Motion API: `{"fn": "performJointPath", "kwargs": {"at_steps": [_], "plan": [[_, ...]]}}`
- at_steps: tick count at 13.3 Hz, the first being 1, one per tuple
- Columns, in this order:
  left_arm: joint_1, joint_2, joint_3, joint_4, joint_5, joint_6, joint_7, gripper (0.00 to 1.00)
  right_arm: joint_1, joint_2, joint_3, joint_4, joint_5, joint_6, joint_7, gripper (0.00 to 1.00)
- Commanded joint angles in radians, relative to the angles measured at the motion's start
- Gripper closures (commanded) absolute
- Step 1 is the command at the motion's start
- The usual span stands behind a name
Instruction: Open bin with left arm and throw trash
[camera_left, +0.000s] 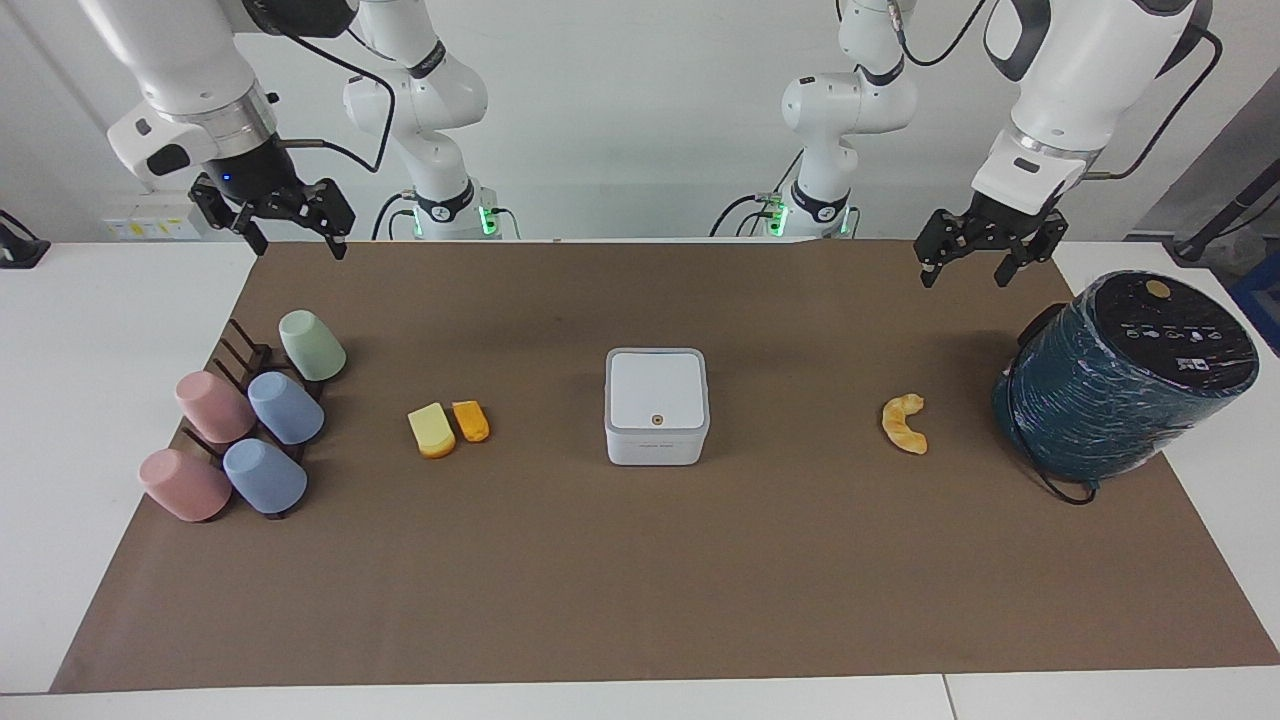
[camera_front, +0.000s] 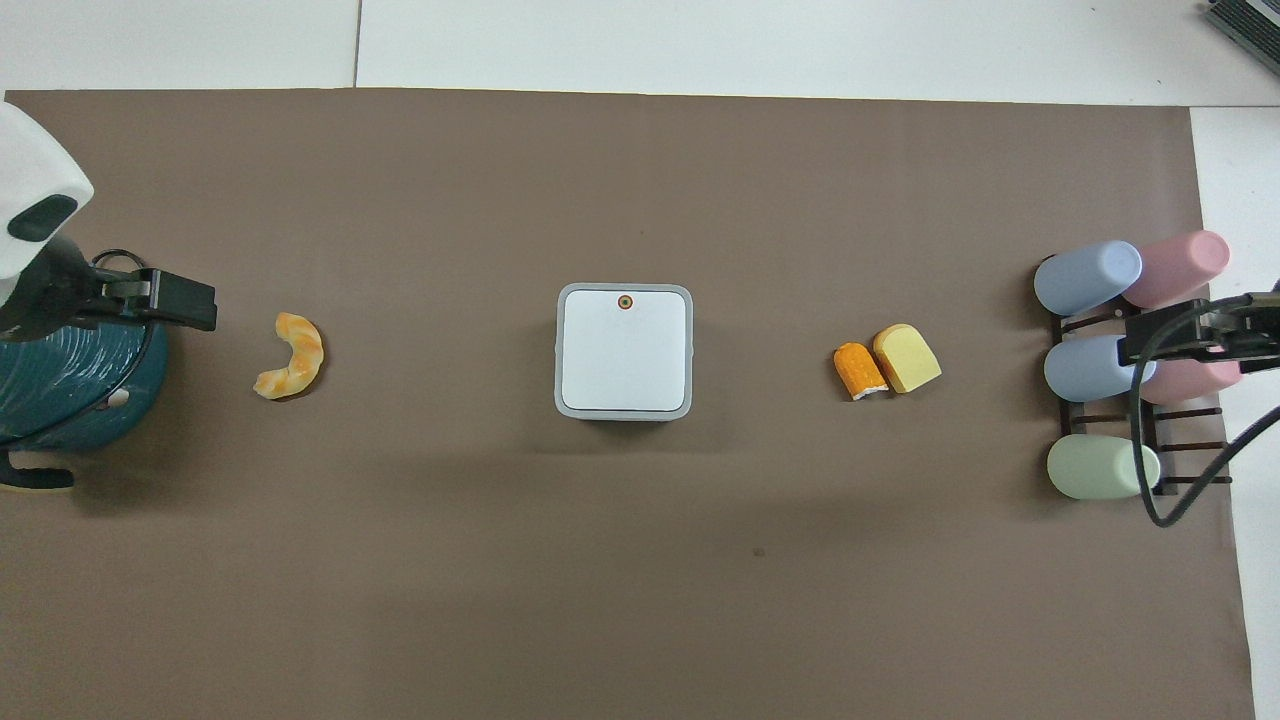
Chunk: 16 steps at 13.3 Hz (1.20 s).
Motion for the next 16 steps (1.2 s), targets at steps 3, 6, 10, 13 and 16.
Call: {"fn": "performJointPath", "kwargs": {"at_steps": [3,6,10,13,16], "plan": [[0.003,-0.023,-0.004,-0.025,0.017,-0.005,0.005,0.0,-0.004,-0.017,0.004,-0.014,-0.01,-0.003,-0.019,0.0],[0.008,-0.022,-0.002,-0.025,0.017,-0.005,0.003,0.0,-0.004,-0.017,0.004,-0.014,-0.01,-0.001,-0.019,0.0],[0.006,-0.023,-0.004,-0.025,0.017,-0.005,0.006,0.0,-0.004,-0.019,0.006,-0.017,-0.01,0.0,-0.019,0.0],[-0.007,-0.023,-0.007,-0.025,0.017,-0.013,-0.003,0.0,-0.004,-0.019,0.006,-0.022,-0.01,0.003,-0.018,0.0],[-0.015,-0.02,-0.013,-0.025,0.017,0.001,-0.003,0.0,-0.004,-0.019,0.006,-0.025,-0.01,0.016,-0.019,0.0]]}}
